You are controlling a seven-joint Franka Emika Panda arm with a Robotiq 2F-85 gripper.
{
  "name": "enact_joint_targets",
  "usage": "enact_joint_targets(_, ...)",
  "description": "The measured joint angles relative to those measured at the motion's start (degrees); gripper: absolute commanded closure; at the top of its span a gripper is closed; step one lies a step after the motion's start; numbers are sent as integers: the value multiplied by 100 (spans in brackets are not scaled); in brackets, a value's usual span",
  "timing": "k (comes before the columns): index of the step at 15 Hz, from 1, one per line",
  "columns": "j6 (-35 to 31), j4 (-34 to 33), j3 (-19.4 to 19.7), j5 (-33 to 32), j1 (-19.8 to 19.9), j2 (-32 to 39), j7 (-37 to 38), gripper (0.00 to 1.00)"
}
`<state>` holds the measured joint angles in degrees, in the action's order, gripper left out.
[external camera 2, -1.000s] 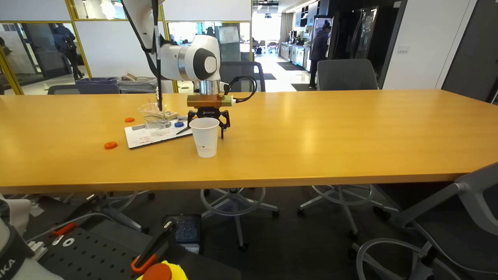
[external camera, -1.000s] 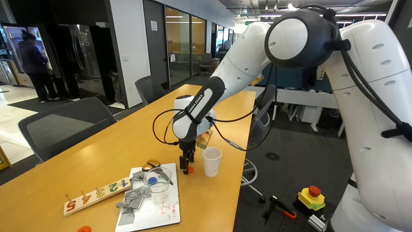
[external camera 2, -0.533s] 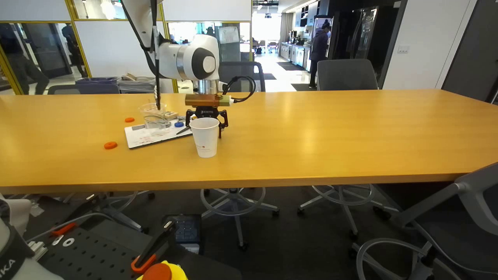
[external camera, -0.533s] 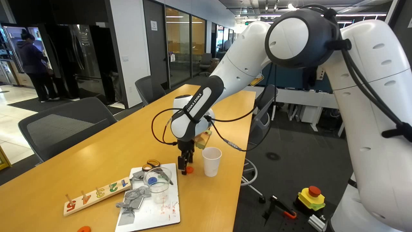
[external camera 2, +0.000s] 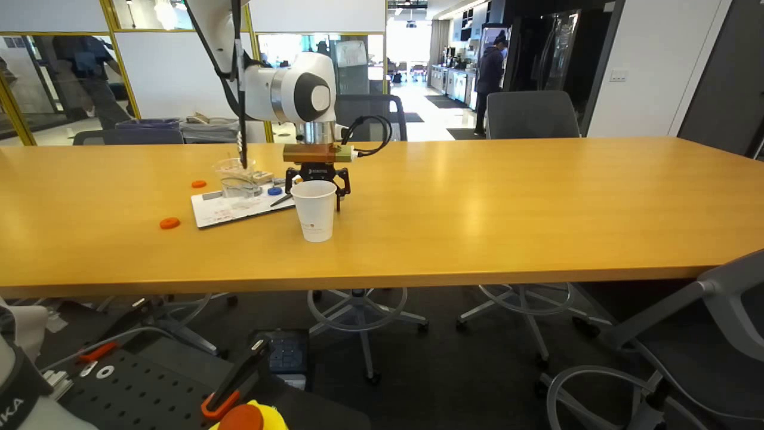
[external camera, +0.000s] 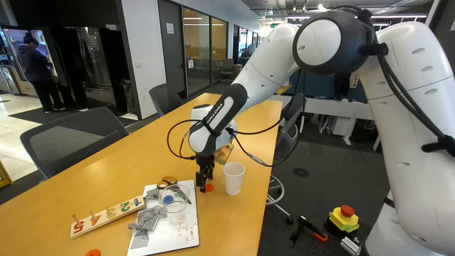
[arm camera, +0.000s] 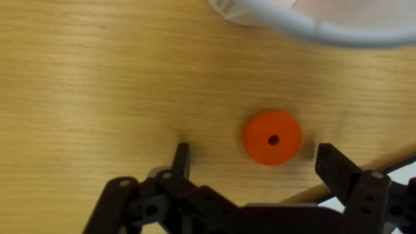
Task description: Pick up the orange tokens and put them in the white cup. Pick up the blue token and put it in the colourless cup.
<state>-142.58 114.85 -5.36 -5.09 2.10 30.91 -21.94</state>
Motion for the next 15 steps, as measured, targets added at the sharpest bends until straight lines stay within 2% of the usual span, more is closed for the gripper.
enact_joint_targets(13,-66,85,31,-86,-61,-22,277,0)
enact_joint_targets(14,-66,96,31,-86,-61,-33,285,23)
enact_joint_targets(15,-66,105,32,-86,-61,-42,300,26)
